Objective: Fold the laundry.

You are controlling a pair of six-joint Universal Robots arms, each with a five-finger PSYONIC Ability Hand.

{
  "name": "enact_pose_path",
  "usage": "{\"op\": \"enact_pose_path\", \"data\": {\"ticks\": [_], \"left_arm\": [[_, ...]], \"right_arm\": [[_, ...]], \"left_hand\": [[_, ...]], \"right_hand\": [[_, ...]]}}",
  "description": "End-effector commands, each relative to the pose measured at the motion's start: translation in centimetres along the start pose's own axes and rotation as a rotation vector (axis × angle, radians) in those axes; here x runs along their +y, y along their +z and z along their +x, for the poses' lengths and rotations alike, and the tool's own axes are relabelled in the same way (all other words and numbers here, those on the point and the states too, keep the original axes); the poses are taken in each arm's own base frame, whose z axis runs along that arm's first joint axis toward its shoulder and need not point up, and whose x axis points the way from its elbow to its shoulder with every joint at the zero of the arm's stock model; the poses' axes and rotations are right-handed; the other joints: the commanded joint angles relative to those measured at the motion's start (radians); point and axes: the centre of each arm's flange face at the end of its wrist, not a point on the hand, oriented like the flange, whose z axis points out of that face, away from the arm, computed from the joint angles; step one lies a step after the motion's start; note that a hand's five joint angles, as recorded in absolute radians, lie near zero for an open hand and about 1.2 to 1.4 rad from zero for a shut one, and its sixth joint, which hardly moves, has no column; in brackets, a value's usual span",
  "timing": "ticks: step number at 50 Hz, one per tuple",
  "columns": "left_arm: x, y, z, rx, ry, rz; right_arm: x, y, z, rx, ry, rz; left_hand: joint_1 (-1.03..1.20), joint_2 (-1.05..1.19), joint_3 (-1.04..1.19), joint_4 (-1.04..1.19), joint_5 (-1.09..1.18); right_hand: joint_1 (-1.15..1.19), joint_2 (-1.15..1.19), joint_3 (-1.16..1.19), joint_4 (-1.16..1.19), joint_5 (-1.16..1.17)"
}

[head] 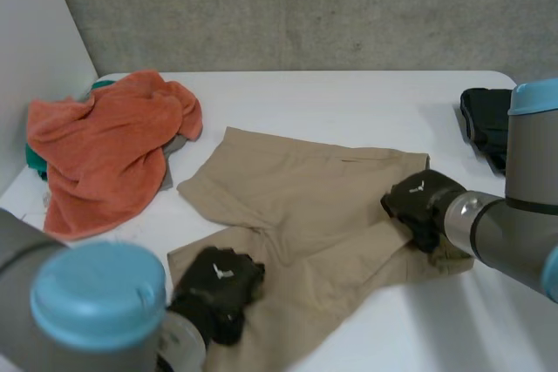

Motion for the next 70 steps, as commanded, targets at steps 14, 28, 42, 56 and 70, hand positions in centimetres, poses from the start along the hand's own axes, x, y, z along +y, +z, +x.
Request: {"op": "enact_pose_path", "data": {"ticks": [14,28,42,56,70], "left_arm": [[-8.8,13.2,-10.5,-0.244,0.146,0.184],[-10.5,23.5,-12.8,-0.427,0.309,0.458],[-12.0,25.6,-13.1,-0.455,0.351,0.697],[-12.7,17.0,-12.1,-0.389,0.317,0.633],[-7.5,20.3,-11.5,-0.212,0.282,0.436]], "right_arm": [[-3.9,6.7,3.5,0.222,-0.096,0.216],[-3.4,17.1,5.1,0.518,-0.235,0.410],[-5.7,16.5,6.8,0.578,-0.171,0.488],[-7.9,6.6,8.8,0.459,0.077,0.483],[-1.4,6.5,5.6,0.270,0.173,0.179]], "left_hand": [[0.284,0.203,0.213,0.203,0.223],[0.284,0.203,0.213,0.203,0.223],[-0.938,-1.019,-1.008,-1.019,-0.999],[-0.931,-1.013,-1.002,-1.012,-0.992],[-0.752,-0.833,-0.823,-0.833,-0.813]], "right_hand": [[0.423,0.226,0.200,0.205,0.220],[0.423,0.226,0.200,0.205,0.220],[-0.799,-0.996,-1.021,-1.016,-1.002],[-0.799,-0.996,-1.021,-1.016,-1.002],[-0.799,-0.996,-1.021,-1.016,-1.002]]}}
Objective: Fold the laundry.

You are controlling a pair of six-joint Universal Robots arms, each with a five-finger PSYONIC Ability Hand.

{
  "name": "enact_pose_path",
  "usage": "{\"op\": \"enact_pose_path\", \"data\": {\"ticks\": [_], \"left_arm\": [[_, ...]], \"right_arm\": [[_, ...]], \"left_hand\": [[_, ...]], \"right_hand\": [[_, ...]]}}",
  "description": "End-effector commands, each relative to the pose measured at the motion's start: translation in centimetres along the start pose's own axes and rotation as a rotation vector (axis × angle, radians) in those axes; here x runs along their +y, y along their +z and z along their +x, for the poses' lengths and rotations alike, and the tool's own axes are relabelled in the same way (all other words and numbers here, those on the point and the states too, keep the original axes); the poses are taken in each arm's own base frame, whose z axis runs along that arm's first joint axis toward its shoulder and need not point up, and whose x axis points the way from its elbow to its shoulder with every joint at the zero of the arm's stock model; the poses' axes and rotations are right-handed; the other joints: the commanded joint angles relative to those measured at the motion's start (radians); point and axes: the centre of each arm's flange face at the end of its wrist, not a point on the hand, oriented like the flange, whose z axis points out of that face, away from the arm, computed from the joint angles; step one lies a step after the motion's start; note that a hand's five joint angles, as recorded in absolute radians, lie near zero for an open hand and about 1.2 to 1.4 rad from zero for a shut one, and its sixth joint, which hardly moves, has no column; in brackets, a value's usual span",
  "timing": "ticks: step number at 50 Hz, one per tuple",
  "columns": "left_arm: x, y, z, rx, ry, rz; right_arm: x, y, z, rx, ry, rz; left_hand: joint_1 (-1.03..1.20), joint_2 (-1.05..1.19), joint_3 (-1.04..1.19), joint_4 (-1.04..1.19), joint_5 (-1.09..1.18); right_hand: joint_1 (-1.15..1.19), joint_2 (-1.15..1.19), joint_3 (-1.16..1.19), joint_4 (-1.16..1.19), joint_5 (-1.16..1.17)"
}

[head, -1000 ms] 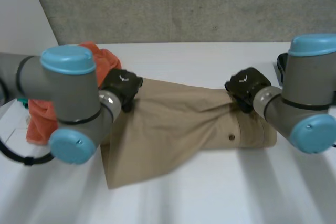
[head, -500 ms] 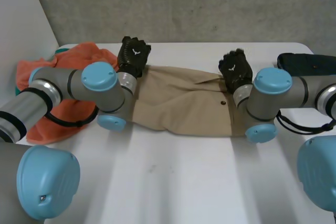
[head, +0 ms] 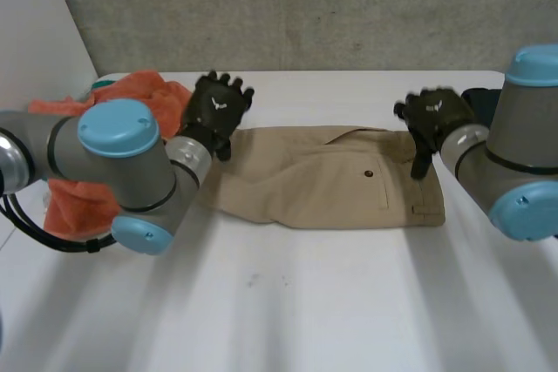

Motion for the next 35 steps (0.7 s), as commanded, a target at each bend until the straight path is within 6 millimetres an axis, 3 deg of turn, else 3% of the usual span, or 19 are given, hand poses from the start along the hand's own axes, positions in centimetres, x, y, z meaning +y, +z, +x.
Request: {"op": "enact_pose_path", "data": {"ticks": [1,10,14,21,28,35], "left_arm": [[3.5,2.5,0.7,0.044,-0.009,-0.032],[7.0,6.4,1.3,0.022,0.000,0.001],[9.0,8.5,-0.8,-0.056,0.020,0.018],[8.1,11.0,-3.7,-0.162,0.070,0.125],[8.4,10.5,-3.5,-0.140,0.065,0.105],[6.1,8.2,-3.7,-0.115,0.052,0.082]], "right_arm": [[2.3,-0.6,-0.9,-0.041,0.015,-0.090],[3.5,-0.7,-1.0,-0.041,0.019,-0.119],[4.1,-0.9,-1.5,-0.048,0.018,-0.126],[5.9,-1.3,-2.6,-0.072,0.022,-0.125],[6.0,-1.0,-2.7,-0.066,0.025,-0.089],[6.0,-0.1,-2.7,-0.043,0.015,-0.045]], "left_hand": [[0.099,0.104,0.104,0.105,0.101],[0.087,0.092,0.092,0.093,0.089],[0.093,0.098,0.098,0.099,0.095],[0.096,0.101,0.101,0.102,0.098],[0.073,0.077,0.078,0.079,0.075],[0.002,0.007,0.007,0.008,0.004]], "right_hand": [[-0.021,-0.046,-0.038,-0.058,-0.063],[-0.002,-0.027,-0.019,-0.039,-0.044],[0.071,0.047,0.055,0.034,0.030],[0.127,0.102,0.111,0.090,0.086],[0.188,0.164,0.172,0.152,0.147],[0.244,0.220,0.228,0.207,0.203]]}}
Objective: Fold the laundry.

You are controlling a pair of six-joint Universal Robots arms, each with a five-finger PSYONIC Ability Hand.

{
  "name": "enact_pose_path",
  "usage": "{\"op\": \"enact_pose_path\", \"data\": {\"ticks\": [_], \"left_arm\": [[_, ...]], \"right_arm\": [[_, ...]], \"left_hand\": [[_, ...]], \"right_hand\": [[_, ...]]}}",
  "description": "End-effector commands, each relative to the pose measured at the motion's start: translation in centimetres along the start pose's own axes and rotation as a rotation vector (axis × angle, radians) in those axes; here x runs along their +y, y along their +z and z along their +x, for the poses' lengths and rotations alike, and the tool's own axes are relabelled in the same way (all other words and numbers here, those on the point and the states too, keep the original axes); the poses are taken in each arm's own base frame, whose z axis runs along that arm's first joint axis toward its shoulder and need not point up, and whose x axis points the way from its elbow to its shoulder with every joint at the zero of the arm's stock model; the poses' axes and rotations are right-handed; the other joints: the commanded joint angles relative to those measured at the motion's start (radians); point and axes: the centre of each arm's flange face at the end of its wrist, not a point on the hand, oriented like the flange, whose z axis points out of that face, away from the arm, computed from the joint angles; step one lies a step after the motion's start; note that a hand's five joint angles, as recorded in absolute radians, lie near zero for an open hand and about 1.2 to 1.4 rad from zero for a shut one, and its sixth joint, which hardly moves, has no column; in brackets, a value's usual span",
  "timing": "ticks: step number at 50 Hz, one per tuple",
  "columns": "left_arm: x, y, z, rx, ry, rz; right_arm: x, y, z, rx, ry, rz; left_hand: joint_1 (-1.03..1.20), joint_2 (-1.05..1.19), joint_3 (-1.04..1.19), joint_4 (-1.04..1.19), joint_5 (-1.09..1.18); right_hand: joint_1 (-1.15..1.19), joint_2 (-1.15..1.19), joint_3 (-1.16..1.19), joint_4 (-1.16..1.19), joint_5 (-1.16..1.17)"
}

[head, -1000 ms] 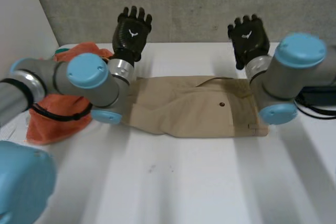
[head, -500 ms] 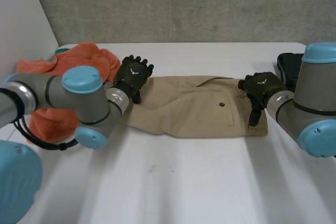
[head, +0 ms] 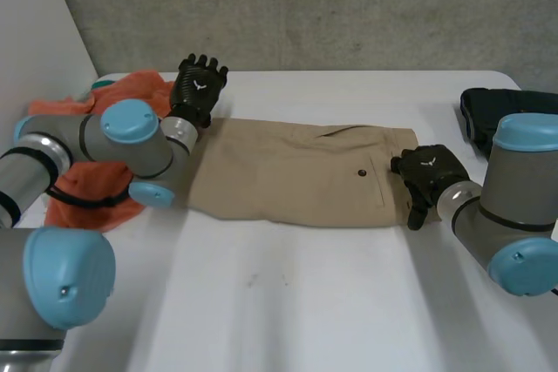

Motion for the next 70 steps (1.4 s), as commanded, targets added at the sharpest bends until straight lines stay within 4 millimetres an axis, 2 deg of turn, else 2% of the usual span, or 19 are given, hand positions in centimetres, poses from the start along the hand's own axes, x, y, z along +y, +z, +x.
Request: {"op": "enact_pose_path", "data": {"ticks": [1,8,12,18,27,34,36,40,42,46,49,51,52,53,55,56,60,64,70], "left_arm": [[-2.5,-2.2,-0.5,0.021,-0.011,-0.015],[-4.3,-3.7,-1.5,0.023,-0.028,-0.021],[-5.3,-4.3,-2.1,0.021,-0.044,-0.020],[-5.9,-5.0,-2.6,0.020,-0.046,-0.030],[-7.4,-7.5,-4.3,-0.024,-0.110,-0.102],[-9.0,-11.0,-4.6,-0.004,-0.221,-0.144],[-9.6,-12.0,-4.8,-0.003,-0.240,-0.149],[-10.7,-13.2,-5.3,-0.011,-0.254,-0.142],[-11.0,-13.6,-5.4,-0.010,-0.257,-0.140],[-11.8,-14.7,-6.1,-0.033,-0.263,-0.137],[-11.9,-15.0,-6.2,-0.039,-0.272,-0.140],[-11.9,-15.1,-6.3,-0.049,-0.280,-0.143],[-11.9,-15.0,-6.4,-0.054,-0.283,-0.143],[-11.8,-15.0,-6.6,-0.060,-0.288,-0.145],[-11.8,-14.8,-6.7,-0.070,-0.293,-0.140],[-11.9,-14.7,-6.9,-0.076,-0.294,-0.138],[-12.4,-14.0,-7.3,-0.101,-0.306,-0.116],[-12.9,-12.8,-7.5,-0.132,-0.332,-0.096],[-15.2,-11.8,-4.6,-0.079,-0.393,-0.043]], "right_arm": [[-0.1,1.2,0.2,0.030,-0.015,0.055],[0.9,2.1,0.1,0.034,-0.035,0.048],[1.2,2.0,1.0,0.053,-0.065,0.034],[2.4,1.5,3.7,0.097,-0.040,-0.020],[1.3,-1.0,7.9,0.184,-0.179,-0.048],[-2.8,-1.6,8.7,0.236,-0.377,0.065],[-6.2,-1.8,5.5,0.194,-0.432,0.194],[-9.9,-2.3,-1.2,0.064,-0.513,0.415],[-10.0,-2.2,-5.8,-0.060,-0.564,0.526],[-8.7,-2.4,-12.1,-0.226,-0.663,0.651],[-6.9,-2.7,-16.1,-0.331,-0.728,0.687],[-6.6,-2.6,-17.1,-0.345,-0.738,0.691],[-6.7,-2.6,-17.1,-0.341,-0.733,0.688],[-7.0,-2.6,-17.1,-0.325,-0.712,0.678],[-7.0,-2.5,-16.9,-0.309,-0.681,0.649],[-7.0,-2.4,-16.7,-0.297,-0.654,0.628],[-7.6,-2.9,-15.0,-0.261,-0.430,0.539],[-11.3,-6.1,-11.9,-0.258,-0.106,0.574],[-12.5,-6.2,-6.2,-0.221,0.201,0.530]], "left_hand": [[-0.039,-0.042,-0.039,-0.044,-0.042],[-0.069,-0.071,-0.069,-0.073,-0.071],[-0.069,-0.071,-0.069,-0.073,-0.071],[-0.078,-0.080,-0.077,-0.082,-0.080],[-0.084,-0.086,-0.083,-0.088,-0.086],[-0.081,-0.083,-0.080,-0.085,-0.083],[-0.081,-0.083,-0.080,-0.085,-0.083],[-0.081,-0.083,-0.080,-0.085,-0.083],[-0.081,-0.083,-0.080,-0.085,-0.083],[-0.081,-0.083,-0.080,-0.085,-0.083],[-0.081,-0.083,-0.080,-0.085,-0.083],[-0.081,-0.083,-0.080,-0.085,-0.083],[-0.081,-0.083,-0.080,-0.085,-0.083],[-0.086,-0.089,-0.086,-0.091,-0.089],[-0.092,-0.095,-0.092,-0.097,-0.095],[-0.092,-0.095,-0.092,-0.097,-0.095],[-0.092,-0.095,-0.092,-0.097,-0.095],[-0.089,-0.092,-0.089,-0.094,-0.092],[-0.086,-0.089,-0.086,-0.091,-0.089]], "right_hand": [[0.225,0.204,0.176,0.178,0.179],[0.460,0.439,0.411,0.413,0.414],[1.117,1.096,1.067,1.069,1.070],[1.117,1.096,1.068,1.070,1.071],[1.117,1.096,1.068,1.070,1.071],[1.117,1.096,1.068,1.070,1.071],[1.117,1.096,1.068,1.070,1.071],[1.117,1.096,1.068,1.070,1.071],[1.117,1.096,1.068,1.070,1.071],[1.117,1.096,1.068,1.070,1.071],[1.117,1.096,1.068,1.070,1.071],[1.117,1.096,1.068,1.070,1.071],[1.117,1.096,1.068,1.070,1.071],[0.584,0.563,0.534,0.536,0.537],[-0.017,-0.039,-0.067,-0.065,-0.064],[-0.104,-0.125,-0.154,-0.152,-0.151],[-0.104,-0.125,-0.154,-0.152,-0.151],[-0.104,-0.125,-0.154,-0.152,-0.151],[-0.104,-0.125,-0.154,-0.152,-0.151]]}}
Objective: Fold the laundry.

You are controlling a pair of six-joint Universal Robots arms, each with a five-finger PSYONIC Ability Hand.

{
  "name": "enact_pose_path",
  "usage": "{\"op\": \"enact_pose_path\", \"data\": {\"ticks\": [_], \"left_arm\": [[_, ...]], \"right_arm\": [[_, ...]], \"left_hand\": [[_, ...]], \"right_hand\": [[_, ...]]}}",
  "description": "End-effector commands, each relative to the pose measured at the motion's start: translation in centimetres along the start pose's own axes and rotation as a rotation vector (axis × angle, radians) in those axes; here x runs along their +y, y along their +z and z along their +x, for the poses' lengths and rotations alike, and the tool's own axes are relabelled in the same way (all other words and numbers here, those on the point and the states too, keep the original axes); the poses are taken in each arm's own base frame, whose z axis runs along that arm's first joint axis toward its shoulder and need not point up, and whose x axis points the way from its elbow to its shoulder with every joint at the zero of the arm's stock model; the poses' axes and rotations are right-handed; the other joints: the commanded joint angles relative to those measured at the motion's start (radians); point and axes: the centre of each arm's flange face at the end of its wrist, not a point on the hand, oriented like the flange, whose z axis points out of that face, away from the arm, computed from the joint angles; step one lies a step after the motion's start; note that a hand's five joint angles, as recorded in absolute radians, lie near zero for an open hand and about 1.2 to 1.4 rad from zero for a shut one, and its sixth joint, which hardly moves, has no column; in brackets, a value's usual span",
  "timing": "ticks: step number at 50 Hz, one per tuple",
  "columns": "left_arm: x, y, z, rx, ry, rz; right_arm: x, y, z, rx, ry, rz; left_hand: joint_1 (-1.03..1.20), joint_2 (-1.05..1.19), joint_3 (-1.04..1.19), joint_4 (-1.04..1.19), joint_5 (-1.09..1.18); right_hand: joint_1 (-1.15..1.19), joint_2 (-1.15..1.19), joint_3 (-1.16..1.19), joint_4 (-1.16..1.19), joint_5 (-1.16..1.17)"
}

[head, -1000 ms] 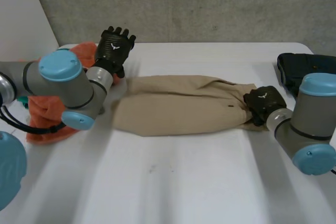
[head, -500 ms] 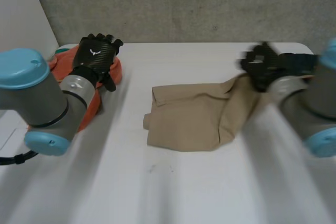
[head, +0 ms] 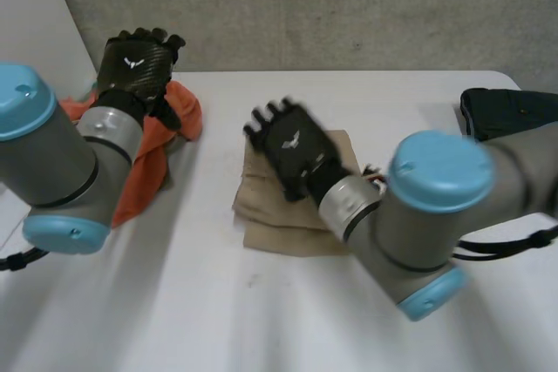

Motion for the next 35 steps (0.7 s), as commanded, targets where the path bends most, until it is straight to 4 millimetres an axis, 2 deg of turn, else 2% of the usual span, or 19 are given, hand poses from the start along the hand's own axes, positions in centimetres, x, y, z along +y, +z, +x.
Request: {"op": "enact_pose_path", "data": {"ticks": [1,2,6,7,10,13,16,20,21,24,29,35], "left_arm": [[-1.3,0.5,3.9,0.069,-0.063,0.039],[-1.4,0.5,4.5,0.083,-0.066,0.038],[-1.4,0.1,7.4,0.164,-0.071,0.030],[-1.4,0.1,8.8,0.207,-0.075,0.034],[-0.6,0.2,10.9,0.284,-0.075,0.004],[0.6,0.4,12.2,0.322,-0.072,-0.047],[2.8,0.6,13.6,0.355,-0.058,-0.131],[5.8,0.8,14.3,0.369,-0.039,-0.244],[7.0,0.7,14.4,0.366,-0.028,-0.292],[8.9,0.4,14.1,0.350,-0.002,-0.370],[10.4,0.0,13.9,0.338,0.018,-0.428],[10.9,0.3,13.3,0.330,0.068,-0.440]], "right_arm": [[-1.3,-1.4,6.2,0.132,0.314,-0.009],[-1.0,-1.5,7.4,0.158,0.333,-0.038],[-0.3,-1.1,9.8,0.198,0.355,-0.112],[0.1,-0.9,9.9,0.199,0.362,-0.136],[2.3,0.3,9.9,0.180,0.395,-0.230],[3.5,1.0,10.0,0.170,0.419,-0.284],[5.1,1.8,9.9,0.149,0.439,-0.339],[7.6,2.9,8.9,0.119,0.464,-0.413],[8.0,3.0,8.7,0.113,0.469,-0.427],[9.6,3.4,7.9,0.096,0.479,-0.472],[11.6,3.6,7.1,0.084,0.474,-0.522],[11.9,3.5,7.1,0.089,0.405,-0.542]], "left_hand": [[-0.028,-0.019,-0.024,-0.021,-0.018],[-0.028,-0.019,-0.024,-0.021,-0.018],[-0.034,-0.025,-0.030,-0.027,-0.024],[-0.026,-0.016,-0.021,-0.018,-0.015],[-0.020,-0.010,-0.015,-0.012,-0.009],[-0.014,-0.004,-0.009,-0.006,-0.003],[-0.014,-0.004,-0.009,-0.006,-0.003],[-0.011,-0.002,-0.006,-0.003,0.000],[-0.008,0.001,-0.003,0.000,0.003],[-0.005,0.004,0.000,0.002,0.006],[-0.005,0.004,0.000,0.002,0.006],[0.004,0.013,0.009,0.011,0.014]], "right_hand": [[-0.020,-0.047,-0.037,-0.056,-0.068],[-0.020,-0.047,-0.037,-0.056,-0.068],[-0.020,-0.047,-0.037,-0.056,-0.068],[-0.020,-0.047,-0.037,-0.056,-0.068],[-0.020,-0.047,-0.037,-0.056,-0.068],[-0.020,-0.047,-0.037,-0.056,-0.068],[-0.020,-0.047,-0.037,-0.056,-0.068],[-0.020,-0.047,-0.037,-0.056,-0.068],[-0.020,-0.047,-0.037,-0.056,-0.068],[-0.020,-0.047,-0.037,-0.056,-0.068],[-0.020,-0.047,-0.037,-0.056,-0.068],[-0.020,-0.047,-0.037,-0.056,-0.068]]}}
